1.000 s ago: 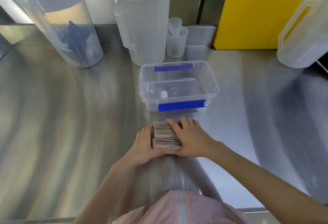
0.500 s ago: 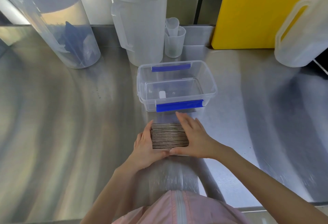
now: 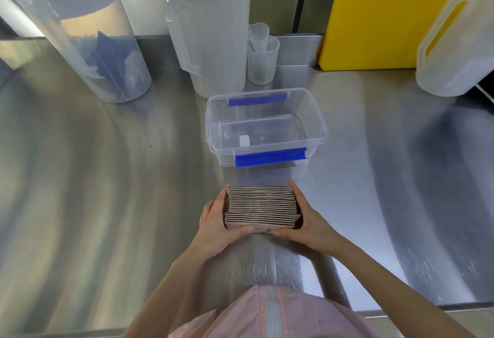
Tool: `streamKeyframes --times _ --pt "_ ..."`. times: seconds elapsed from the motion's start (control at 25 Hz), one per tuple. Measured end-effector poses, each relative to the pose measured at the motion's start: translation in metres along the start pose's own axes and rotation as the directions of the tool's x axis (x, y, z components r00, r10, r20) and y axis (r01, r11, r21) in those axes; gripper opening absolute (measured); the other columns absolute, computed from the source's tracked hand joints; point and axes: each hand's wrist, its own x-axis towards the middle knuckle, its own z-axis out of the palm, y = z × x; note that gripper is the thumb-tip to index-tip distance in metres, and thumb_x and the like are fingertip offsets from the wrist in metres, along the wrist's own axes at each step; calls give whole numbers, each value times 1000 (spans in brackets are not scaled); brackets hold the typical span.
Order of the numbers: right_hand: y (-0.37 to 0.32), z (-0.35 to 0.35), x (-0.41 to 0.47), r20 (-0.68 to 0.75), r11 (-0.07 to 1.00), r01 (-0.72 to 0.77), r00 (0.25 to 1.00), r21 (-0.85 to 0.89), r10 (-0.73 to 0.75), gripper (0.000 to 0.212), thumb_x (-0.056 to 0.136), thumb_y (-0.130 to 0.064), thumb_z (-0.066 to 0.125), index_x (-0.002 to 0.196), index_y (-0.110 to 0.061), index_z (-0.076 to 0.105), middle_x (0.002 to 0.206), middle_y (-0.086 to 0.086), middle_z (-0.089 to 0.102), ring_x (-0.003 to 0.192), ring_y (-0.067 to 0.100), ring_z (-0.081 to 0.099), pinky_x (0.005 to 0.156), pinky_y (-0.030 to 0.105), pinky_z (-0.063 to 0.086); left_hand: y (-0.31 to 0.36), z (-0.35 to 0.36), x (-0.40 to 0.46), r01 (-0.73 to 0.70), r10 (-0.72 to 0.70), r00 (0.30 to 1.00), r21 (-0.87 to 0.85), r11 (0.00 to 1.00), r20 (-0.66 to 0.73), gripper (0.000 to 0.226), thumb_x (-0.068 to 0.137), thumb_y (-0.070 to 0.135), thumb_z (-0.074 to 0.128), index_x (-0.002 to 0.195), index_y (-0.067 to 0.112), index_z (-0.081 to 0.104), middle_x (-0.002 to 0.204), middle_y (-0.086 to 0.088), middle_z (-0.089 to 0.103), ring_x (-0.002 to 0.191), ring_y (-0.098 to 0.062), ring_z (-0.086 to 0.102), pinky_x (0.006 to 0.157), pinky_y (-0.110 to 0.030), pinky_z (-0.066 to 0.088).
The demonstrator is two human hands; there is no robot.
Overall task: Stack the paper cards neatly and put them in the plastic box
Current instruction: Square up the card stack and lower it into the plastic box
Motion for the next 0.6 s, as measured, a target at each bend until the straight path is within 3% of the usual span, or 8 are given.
streamKeyframes --times 0.08,0.2,0.28,0.36,0.44,0.6 --pt "0 5 2 -33 1000 28 999 3 -28 103 64 -39 76 123 -59 -5 115 -44 28 102 -24 38 77 -11 29 1 2 0 -11 12 1000 21 1000 -2 99 66 40 74 141 30 9 144 -1 34 133 -18 20 113 -41 20" --pt "-7 10 10 -87 995 95 992 38 -91 108 60 -45 76 136 -40 -1 123 -36 29 109 -29 32 83 -11 25 5 7 -2 -56 56 998 8 998 -21 98 64 50 68 141 29 12 143 4 36 133 -18 23 115 -42 20" --pt "-11 9 12 -79 994 112 991 19 -110 106 60 -47 75 136 -38 1 124 -35 29 109 -25 33 83 -11 25 6 10 -4 -54 53 996 -17 998 -70 99 61 51 66 141 28 13 142 4 37 132 -17 23 115 -42 20" --pt "-10 7 10 -69 994 104 992 -32 -106 94 63 -41 76 131 -46 11 121 -32 35 104 -24 38 80 -10 29 5 12 -7 -44 43 993 -7 999 -113 100 62 47 71 141 26 14 142 1 37 133 -17 23 115 -40 19" --pt "-9 5 9 -102 991 113 988 -66 -119 79 63 -37 76 112 -62 20 110 -36 40 96 -27 43 74 -10 31 6 11 -6 -49 50 990 11 999 -132 101 59 50 70 141 25 16 136 4 38 132 -16 23 113 -38 17" --pt "-15 3 8 -167 988 127 976 -84 -139 76 58 -47 74 105 -69 19 103 -41 43 95 -26 46 71 -7 37 5 7 -2 -105 108 980 27 994 -169 98 58 52 70 139 27 21 120 14 36 126 -9 24 109 -34 17"
